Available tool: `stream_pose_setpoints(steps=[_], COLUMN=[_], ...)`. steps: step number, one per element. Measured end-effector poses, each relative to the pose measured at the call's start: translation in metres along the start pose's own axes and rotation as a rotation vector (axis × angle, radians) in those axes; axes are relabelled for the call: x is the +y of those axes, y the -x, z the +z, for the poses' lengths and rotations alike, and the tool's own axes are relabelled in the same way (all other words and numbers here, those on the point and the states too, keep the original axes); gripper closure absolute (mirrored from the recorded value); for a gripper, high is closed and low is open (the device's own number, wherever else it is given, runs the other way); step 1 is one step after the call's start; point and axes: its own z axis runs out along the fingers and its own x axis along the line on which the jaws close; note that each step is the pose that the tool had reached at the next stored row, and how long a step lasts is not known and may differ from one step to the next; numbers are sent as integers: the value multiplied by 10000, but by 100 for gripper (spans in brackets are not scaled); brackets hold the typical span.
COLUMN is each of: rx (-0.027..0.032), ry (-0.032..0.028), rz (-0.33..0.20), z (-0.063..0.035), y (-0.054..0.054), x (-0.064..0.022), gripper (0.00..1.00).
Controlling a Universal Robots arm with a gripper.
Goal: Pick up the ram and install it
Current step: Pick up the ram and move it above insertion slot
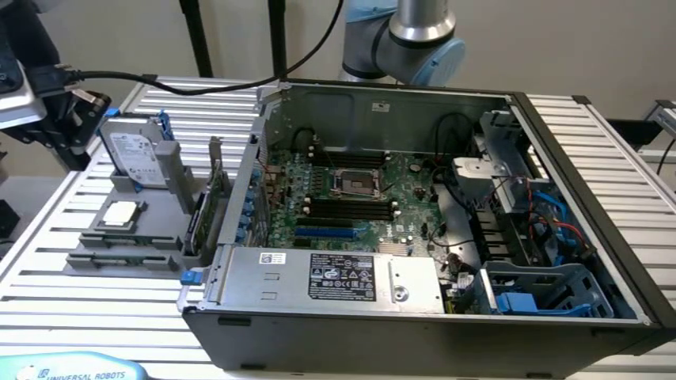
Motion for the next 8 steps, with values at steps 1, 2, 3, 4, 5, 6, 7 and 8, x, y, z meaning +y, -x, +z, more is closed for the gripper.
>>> stream_pose_setpoints(steps=[1,2,3,4,5,6,7,8], rx=[10,20,28,35,42,49,57,67], ry=[-3,-7,-9,-11,-13,-15,-17,-19], rz=[-185,-364,-544,-725,-909,-1090,-1268,-1449], z=[3,6,9,13,17,21,25,30], y=[0,0,0,1,1,1,1,1], x=[0,0,0,0,0,-1,-1,-1], gripper=[89,89,89,89,89,89,89,89])
